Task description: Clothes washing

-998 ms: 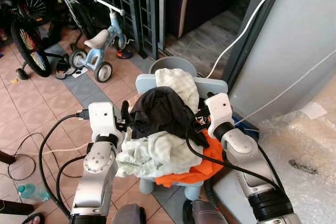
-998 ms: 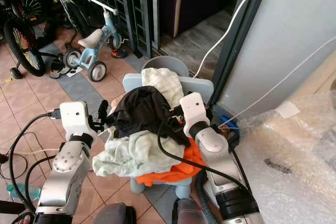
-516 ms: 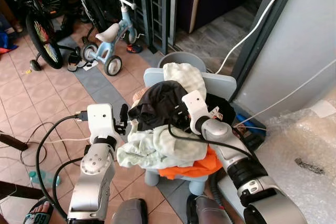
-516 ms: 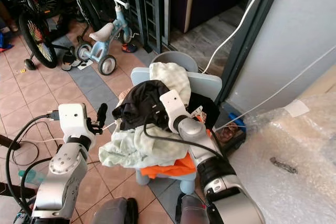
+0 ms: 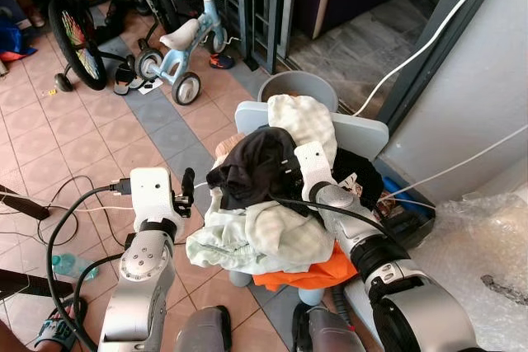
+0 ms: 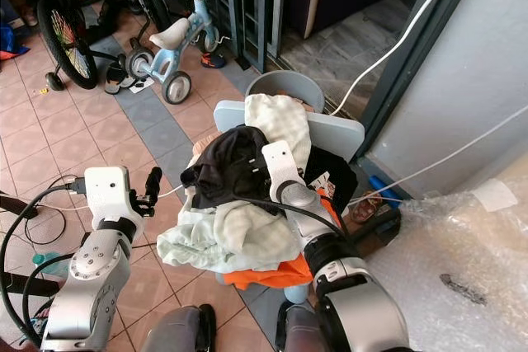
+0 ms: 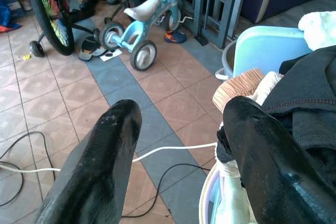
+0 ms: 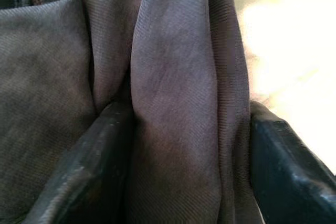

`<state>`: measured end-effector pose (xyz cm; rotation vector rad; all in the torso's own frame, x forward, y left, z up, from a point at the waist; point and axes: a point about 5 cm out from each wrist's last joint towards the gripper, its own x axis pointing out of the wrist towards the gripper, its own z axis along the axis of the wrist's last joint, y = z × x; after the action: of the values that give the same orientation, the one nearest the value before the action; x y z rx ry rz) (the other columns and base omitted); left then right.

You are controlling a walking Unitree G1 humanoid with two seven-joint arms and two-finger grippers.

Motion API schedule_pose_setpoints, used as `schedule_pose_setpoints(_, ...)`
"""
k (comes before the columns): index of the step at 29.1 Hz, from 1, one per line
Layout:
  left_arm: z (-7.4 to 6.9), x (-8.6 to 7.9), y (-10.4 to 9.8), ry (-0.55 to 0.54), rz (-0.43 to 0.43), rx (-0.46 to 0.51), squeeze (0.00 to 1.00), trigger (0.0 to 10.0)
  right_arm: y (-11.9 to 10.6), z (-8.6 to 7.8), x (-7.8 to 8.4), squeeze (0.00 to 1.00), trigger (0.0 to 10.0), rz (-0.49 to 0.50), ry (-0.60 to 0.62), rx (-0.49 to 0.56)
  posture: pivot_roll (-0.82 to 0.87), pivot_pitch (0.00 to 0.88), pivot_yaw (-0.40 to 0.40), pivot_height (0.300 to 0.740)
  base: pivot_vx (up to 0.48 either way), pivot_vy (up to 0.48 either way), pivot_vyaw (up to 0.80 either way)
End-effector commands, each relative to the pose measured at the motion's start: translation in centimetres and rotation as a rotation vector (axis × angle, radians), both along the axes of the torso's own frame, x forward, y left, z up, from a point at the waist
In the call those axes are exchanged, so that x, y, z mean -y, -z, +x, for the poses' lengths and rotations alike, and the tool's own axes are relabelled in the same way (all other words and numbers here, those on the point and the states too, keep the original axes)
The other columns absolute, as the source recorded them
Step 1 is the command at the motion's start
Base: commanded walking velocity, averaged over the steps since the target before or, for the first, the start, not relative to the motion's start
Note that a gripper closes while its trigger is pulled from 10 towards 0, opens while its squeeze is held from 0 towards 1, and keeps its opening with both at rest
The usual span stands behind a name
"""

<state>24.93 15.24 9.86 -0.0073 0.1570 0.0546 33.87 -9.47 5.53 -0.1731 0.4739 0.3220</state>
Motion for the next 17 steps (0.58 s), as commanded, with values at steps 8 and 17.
schedule_pose_setpoints(8,0.2,0.0,0.0,0.0,0.018,-0.008,0.0,10.0,0.7,-0.3,0.4,0.0,0.0,0.052,0.042,-0.031,0.09,0.153,0.027,0.74,0.0,0.0,0.0)
schedule_pose_setpoints(17,0.2,-0.3,0.1,-0.016,0.03,-0.012,0.0,10.0,-0.2,0.3,1.0,0.0,0.0,0.081,0.064,0.012,0.1,0.152,0.023,0.74,0.0,0.0,0.0)
